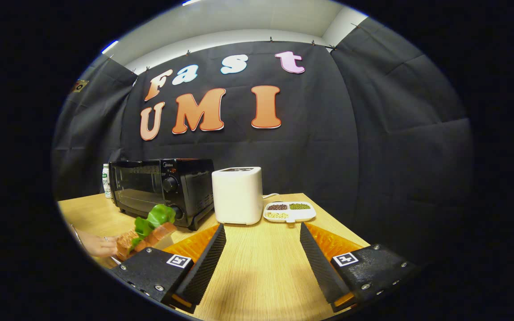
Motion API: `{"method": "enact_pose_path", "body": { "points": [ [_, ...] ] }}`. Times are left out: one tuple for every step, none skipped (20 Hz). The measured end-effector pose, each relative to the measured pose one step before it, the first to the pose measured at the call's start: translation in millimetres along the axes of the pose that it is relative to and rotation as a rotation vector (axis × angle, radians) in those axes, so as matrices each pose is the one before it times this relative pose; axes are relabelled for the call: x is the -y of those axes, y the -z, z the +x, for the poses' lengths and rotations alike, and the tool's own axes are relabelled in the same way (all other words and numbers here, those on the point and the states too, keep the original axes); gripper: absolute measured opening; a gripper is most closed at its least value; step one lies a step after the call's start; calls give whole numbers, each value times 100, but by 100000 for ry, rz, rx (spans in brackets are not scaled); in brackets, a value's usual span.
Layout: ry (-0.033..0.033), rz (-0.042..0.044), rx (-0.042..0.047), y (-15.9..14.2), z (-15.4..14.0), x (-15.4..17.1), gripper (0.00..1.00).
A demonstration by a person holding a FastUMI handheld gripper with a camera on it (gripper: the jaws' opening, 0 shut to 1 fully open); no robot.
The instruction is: Open the toaster oven, put the food inside, and close the toaster oven door.
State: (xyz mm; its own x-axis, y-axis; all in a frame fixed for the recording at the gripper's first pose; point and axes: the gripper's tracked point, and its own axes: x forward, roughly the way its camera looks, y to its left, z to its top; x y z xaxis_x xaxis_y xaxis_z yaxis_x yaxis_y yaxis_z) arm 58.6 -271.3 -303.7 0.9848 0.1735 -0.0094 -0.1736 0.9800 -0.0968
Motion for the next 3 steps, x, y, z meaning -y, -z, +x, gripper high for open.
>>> {"method": "enact_pose_path", "body": {
  "points": [
    [8,18,1,-62,30,38,99],
    [6,-39,-29,-7,-49,25,99],
    [369,625,305,-47,0,-70,99]
  ]
}}
